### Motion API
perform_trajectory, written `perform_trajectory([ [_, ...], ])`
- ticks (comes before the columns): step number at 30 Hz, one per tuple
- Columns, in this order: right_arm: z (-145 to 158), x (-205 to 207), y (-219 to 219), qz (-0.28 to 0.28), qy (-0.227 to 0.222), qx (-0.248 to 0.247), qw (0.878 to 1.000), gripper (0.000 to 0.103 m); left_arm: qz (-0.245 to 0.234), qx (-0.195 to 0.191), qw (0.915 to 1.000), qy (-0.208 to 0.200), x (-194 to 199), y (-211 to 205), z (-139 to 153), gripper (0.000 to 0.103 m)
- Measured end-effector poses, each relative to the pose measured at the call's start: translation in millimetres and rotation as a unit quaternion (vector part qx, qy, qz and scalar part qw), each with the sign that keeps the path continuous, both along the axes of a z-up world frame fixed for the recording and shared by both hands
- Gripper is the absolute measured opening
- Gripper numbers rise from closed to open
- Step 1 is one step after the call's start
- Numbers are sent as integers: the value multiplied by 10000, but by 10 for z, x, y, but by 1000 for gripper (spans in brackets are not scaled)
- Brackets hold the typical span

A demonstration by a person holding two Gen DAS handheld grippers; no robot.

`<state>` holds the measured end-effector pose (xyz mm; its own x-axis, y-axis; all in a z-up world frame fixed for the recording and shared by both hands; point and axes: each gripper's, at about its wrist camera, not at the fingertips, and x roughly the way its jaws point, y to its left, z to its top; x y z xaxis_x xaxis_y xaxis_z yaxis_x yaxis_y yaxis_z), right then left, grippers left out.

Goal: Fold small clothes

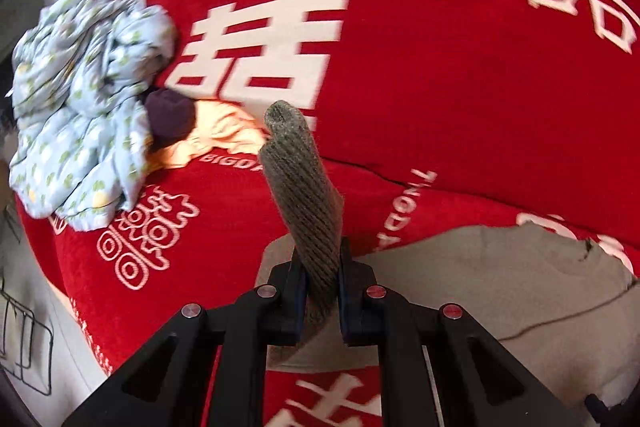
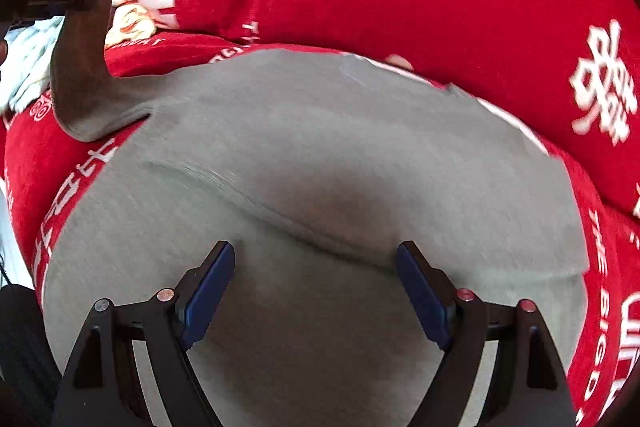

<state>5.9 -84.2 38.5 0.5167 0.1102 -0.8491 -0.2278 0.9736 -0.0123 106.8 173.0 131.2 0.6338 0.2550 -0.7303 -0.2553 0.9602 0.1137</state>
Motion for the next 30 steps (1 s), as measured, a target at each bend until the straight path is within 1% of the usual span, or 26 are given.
perform_trajectory([
  [12,-131,-358,-447,-401,-143,260,9988,86,-620,138,9980,65,-41,-1118,49,14],
  [15,-97,-389,-629,-535,-193,307,9979,86,-778,175,9968,77,-61,-1396,56,14],
  [22,-10,-483,-1025,-798,-315,361,9957,86,-1024,234,9944,114,-105,-1896,65,14],
  [30,8,-515,-1347,-1061,-379,461,9926,86,-1271,286,9914,116,-186,-2332,89,14],
])
